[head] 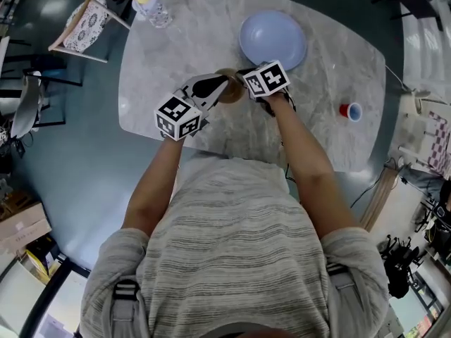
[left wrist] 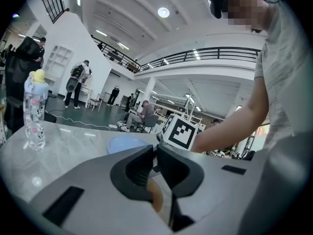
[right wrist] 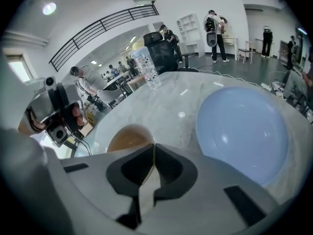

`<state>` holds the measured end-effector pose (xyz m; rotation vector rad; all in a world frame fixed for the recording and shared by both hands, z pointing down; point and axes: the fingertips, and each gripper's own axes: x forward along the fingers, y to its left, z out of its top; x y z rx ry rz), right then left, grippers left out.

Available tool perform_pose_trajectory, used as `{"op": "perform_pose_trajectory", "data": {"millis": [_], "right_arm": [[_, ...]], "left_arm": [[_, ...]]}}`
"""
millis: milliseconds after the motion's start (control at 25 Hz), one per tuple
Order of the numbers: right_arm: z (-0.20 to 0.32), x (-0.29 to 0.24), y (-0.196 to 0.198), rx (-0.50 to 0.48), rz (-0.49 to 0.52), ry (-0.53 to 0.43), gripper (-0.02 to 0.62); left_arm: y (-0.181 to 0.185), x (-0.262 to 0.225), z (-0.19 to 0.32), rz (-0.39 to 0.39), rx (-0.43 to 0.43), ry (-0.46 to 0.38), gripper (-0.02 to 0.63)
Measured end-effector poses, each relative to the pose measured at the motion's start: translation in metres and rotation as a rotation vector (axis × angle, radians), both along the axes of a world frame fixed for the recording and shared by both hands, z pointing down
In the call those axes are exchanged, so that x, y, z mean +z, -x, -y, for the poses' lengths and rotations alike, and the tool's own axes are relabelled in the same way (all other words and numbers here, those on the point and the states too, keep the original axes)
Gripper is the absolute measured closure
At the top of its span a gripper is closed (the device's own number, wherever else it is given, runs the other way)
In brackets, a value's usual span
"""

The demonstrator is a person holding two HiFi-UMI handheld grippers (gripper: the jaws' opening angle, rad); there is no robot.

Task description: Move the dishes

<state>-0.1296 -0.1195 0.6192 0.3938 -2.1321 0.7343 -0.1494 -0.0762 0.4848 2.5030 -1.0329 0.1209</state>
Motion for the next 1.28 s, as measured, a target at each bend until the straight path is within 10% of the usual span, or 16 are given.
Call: {"op": "perform_pose_trajectory", "data": {"millis": [1280], "right_arm": [[0.196, 0.012, -0.127, 0.426, -0.050, -0.048, 0.568]], "left_arm": [[-0.089, 0.020, 0.110, -0.051, 0.144, 0.076, 0.584]]}}
